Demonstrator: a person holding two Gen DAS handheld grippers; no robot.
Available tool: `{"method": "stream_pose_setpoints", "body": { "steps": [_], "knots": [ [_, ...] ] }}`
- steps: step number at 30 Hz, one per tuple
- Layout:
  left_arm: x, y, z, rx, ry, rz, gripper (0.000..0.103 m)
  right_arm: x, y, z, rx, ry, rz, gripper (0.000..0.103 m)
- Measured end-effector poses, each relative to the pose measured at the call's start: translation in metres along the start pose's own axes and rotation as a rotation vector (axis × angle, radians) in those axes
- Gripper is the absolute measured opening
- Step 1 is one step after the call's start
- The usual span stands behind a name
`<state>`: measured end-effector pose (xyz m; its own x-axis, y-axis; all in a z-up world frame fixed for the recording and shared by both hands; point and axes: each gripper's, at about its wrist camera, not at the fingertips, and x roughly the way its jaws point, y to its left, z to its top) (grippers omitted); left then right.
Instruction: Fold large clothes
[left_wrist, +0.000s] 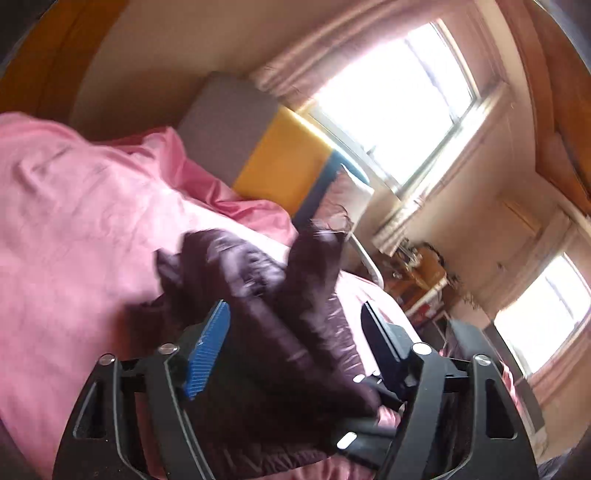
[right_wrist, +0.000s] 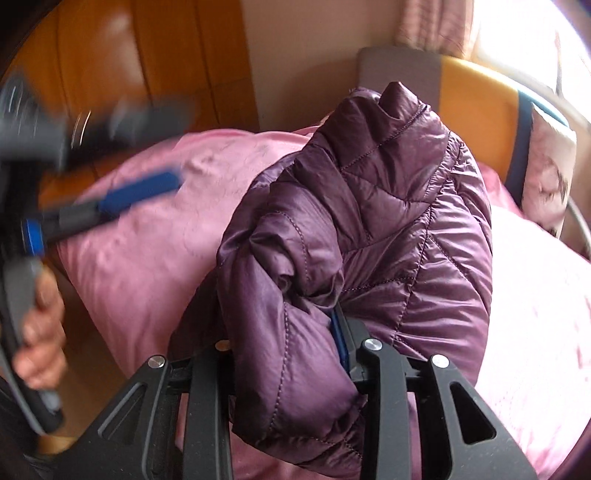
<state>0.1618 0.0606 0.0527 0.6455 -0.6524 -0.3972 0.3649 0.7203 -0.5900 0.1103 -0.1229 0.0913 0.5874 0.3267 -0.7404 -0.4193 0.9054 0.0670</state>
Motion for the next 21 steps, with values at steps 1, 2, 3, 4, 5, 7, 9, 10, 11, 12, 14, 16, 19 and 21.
{"method": "stream_pose_setpoints", "body": {
  "steps": [1, 2, 3, 4, 5, 7, 9, 10, 11, 12, 14, 16, 19, 21],
  "knots": [
    [0.009, -0.003, 0.004, 0.012, 0.03, -0.001, 0.076, 0.0, 0.007, -0.003, -0.031, -0.001, -0.013, 0.031],
    [0.012, -0.004, 0.005, 0.018, 0.047, 0.003, 0.076, 0.001, 0.007, -0.005, -0.051, -0.002, -0.021, 0.031],
    [0.022, -0.004, 0.008, 0.027, 0.076, 0.014, 0.076, 0.002, 0.009, -0.006, -0.074, -0.004, -0.029, 0.032],
    [0.033, -0.003, 0.011, 0.03, 0.108, 0.029, 0.076, 0.004, 0.01, -0.007, -0.09, -0.007, -0.036, 0.032],
    [0.04, 0.001, 0.013, 0.027, 0.129, 0.033, 0.076, 0.004, 0.012, -0.01, -0.108, -0.011, -0.043, 0.032],
    [0.063, 0.012, 0.018, -0.025, 0.216, 0.043, 0.074, 0.005, 0.013, -0.015, -0.127, -0.018, -0.046, 0.033],
    [0.077, 0.023, 0.016, -0.071, 0.274, 0.033, 0.059, 0.002, 0.007, -0.019, -0.133, -0.024, -0.041, 0.035],
    [0.081, 0.024, 0.012, -0.086, 0.298, 0.036, 0.043, 0.008, 0.019, -0.026, -0.132, -0.028, -0.033, 0.036],
    [0.085, 0.024, 0.011, -0.093, 0.31, 0.042, 0.038, 0.009, 0.019, -0.028, -0.127, -0.032, -0.015, 0.04],
    [0.087, 0.027, 0.01, -0.092, 0.315, 0.049, 0.028, 0.005, 0.015, -0.029, -0.117, -0.038, 0.025, 0.048],
    [0.088, 0.025, 0.009, -0.083, 0.318, 0.056, 0.02, -0.006, 0.005, -0.03, -0.085, -0.05, 0.149, 0.063],
    [0.09, 0.027, 0.009, -0.084, 0.32, 0.055, 0.019, -0.026, -0.014, -0.033, -0.035, -0.071, 0.289, 0.07],
    [0.087, 0.028, 0.012, -0.085, 0.324, 0.051, 0.018, -0.052, -0.054, -0.041, 0.057, -0.103, 0.383, 0.072],
    [0.088, 0.029, 0.012, -0.087, 0.327, 0.046, 0.018, -0.065, -0.088, -0.051, 0.126, -0.121, 0.374, 0.071]
  ]
}}
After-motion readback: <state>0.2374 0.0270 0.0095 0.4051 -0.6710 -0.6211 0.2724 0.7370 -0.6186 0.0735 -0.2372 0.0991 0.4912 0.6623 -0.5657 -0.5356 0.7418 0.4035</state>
